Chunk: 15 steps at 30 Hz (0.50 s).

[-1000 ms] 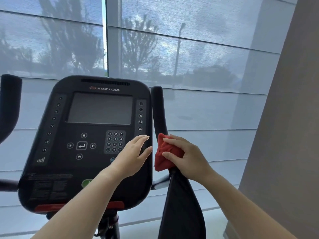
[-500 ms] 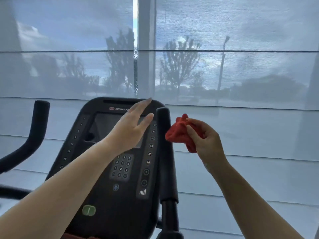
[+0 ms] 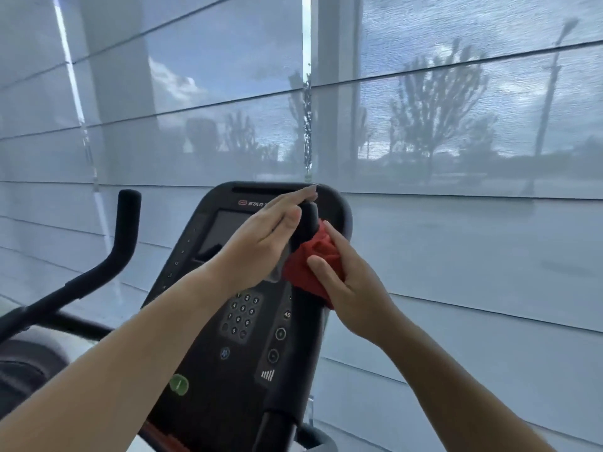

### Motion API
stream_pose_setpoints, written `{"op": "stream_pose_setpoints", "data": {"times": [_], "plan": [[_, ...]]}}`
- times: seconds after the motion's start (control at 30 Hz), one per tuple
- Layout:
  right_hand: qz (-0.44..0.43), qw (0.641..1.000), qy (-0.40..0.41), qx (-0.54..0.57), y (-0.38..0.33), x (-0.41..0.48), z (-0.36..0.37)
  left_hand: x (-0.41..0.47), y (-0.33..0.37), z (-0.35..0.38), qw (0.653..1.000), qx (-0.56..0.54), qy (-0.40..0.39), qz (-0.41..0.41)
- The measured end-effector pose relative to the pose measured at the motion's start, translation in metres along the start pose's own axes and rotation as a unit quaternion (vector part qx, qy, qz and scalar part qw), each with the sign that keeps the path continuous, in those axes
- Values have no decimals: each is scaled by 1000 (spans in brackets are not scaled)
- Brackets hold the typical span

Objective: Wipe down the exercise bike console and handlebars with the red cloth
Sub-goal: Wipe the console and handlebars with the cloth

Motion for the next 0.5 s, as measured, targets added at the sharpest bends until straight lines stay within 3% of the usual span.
{"op": "stream_pose_setpoints", "data": {"times": [0.2, 0.33, 0.5], "plan": [[18, 997, -43, 56, 30, -24, 6, -2, 5, 4, 999, 34, 2, -9], [20, 994, -5, 106, 24, -10, 1, -2, 6, 5, 999, 38, 15, -16], [22, 995, -3, 92, 22, -20, 16, -2, 5, 7, 999, 41, 18, -21]]}}
Point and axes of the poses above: each hand's wrist, its own x-axis towards the middle knuckle, its own z-axis out of the palm, y = z × x, the point moved 3 cm from there along x, towards the middle knuckle, and after that the axes turned 14 degrees about z, right-handed, at the moved point
